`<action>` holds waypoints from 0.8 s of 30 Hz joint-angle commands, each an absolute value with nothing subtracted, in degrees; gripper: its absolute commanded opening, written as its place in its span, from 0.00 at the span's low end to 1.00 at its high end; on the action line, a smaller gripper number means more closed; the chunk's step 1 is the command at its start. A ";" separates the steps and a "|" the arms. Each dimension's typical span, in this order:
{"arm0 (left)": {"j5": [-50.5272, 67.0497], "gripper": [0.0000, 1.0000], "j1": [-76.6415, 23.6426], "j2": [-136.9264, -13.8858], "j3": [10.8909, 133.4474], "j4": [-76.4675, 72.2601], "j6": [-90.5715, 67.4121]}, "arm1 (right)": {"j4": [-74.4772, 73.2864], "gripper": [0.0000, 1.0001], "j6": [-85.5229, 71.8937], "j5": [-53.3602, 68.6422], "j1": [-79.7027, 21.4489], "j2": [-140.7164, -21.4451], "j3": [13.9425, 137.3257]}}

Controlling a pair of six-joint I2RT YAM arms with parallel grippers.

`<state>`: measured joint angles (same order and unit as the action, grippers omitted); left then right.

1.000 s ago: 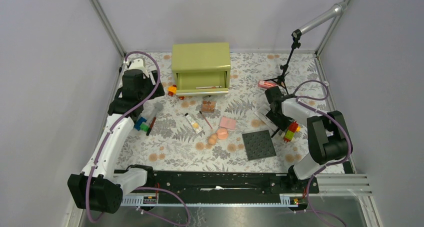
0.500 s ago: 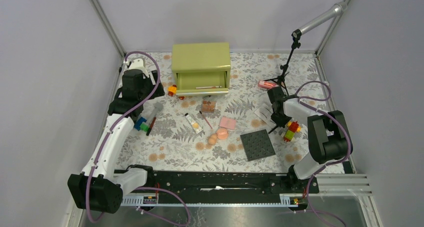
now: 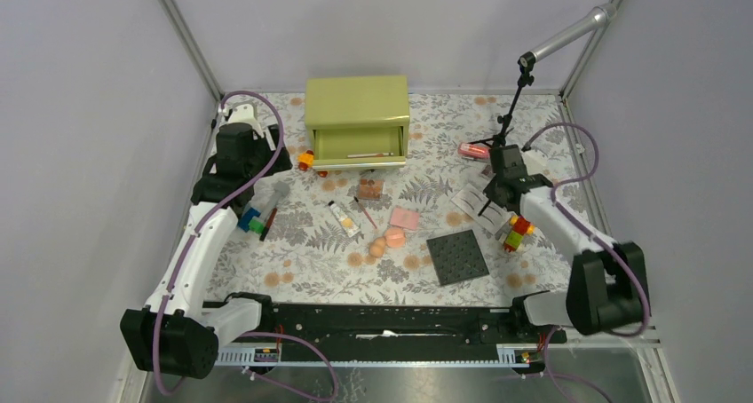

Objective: Organize the makeup
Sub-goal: Pick up the makeup brush from the center of the board, then place the makeup brush in the drawer.

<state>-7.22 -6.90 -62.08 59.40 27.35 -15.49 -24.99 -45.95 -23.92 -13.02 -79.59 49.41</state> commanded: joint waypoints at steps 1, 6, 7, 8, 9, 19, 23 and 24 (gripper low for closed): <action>-6.42 0.77 -6.50 -60.73 59.33 25.05 -16.04 | -8.05 0.00 -36.06 -9.84 -12.78 -69.35 44.02; -5.88 0.77 -6.42 -61.04 59.41 25.09 -16.17 | 6.83 0.00 -28.87 9.07 -16.85 -71.04 45.00; -5.69 0.77 -6.42 -61.17 59.41 25.05 -16.24 | 7.47 0.00 -25.99 9.75 -19.54 -72.43 46.97; -5.56 0.77 -6.42 -61.26 59.41 25.05 -16.26 | 8.23 0.00 -22.42 9.76 -22.54 -73.67 49.36; -5.42 0.77 -6.42 -61.27 59.41 25.05 -16.26 | 9.55 0.00 -18.99 9.73 -25.62 -74.80 50.82; -6.15 0.77 -6.42 -61.19 59.11 25.05 -16.19 | 32.08 0.00 6.59 18.77 -33.34 -83.97 56.42; -6.33 0.77 -6.42 -61.11 59.13 25.05 -16.17 | 21.84 0.00 23.07 35.01 -33.68 -88.61 65.73; -6.33 0.77 -6.42 -61.03 59.17 25.05 -16.17 | 16.92 0.00 32.15 38.82 -33.83 -89.92 68.18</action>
